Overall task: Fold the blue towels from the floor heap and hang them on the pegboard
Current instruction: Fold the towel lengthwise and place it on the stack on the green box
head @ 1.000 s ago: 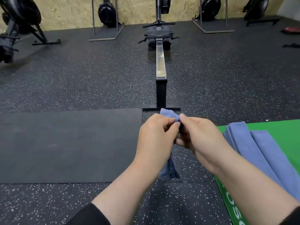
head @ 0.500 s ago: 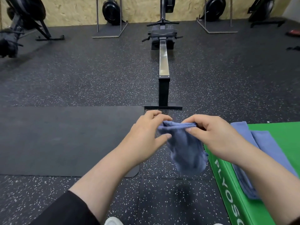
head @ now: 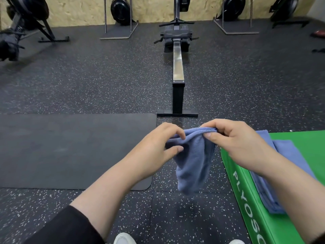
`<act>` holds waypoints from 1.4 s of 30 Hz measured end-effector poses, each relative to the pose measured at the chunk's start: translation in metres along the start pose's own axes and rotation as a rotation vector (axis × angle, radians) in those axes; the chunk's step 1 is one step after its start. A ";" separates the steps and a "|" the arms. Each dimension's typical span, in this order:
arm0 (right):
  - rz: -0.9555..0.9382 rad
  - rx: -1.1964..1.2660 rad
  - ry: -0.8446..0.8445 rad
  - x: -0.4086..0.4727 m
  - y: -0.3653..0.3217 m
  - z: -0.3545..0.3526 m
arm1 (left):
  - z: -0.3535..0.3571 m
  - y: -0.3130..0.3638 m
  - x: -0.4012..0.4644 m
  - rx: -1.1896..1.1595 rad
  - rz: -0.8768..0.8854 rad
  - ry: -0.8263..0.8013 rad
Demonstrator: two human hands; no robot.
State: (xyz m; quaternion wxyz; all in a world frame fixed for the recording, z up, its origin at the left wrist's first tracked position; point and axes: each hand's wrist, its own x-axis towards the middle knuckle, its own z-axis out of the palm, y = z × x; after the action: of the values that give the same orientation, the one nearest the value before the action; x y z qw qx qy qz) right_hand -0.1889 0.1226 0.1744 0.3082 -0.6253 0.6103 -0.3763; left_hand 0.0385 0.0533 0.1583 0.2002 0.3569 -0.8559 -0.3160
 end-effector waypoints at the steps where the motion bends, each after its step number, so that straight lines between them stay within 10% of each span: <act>1: -0.002 0.011 0.000 0.000 0.000 0.001 | 0.000 0.000 0.002 0.018 -0.003 0.008; 11: 0.053 -0.061 0.034 0.003 0.010 -0.011 | -0.010 -0.016 0.005 0.389 -0.197 -0.020; 23: 0.138 -0.249 0.117 0.004 0.007 -0.012 | -0.021 -0.002 0.012 0.102 -0.229 0.320; 42: 0.062 -0.078 0.268 0.013 0.009 0.003 | -0.026 0.014 0.015 -0.030 -0.232 0.300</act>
State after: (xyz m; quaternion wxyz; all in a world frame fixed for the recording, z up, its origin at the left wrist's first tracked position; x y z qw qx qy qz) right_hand -0.1916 0.1091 0.1667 0.2111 -0.5618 0.6790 -0.4227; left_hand 0.0370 0.0397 0.1885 0.2932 0.4932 -0.7649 -0.2928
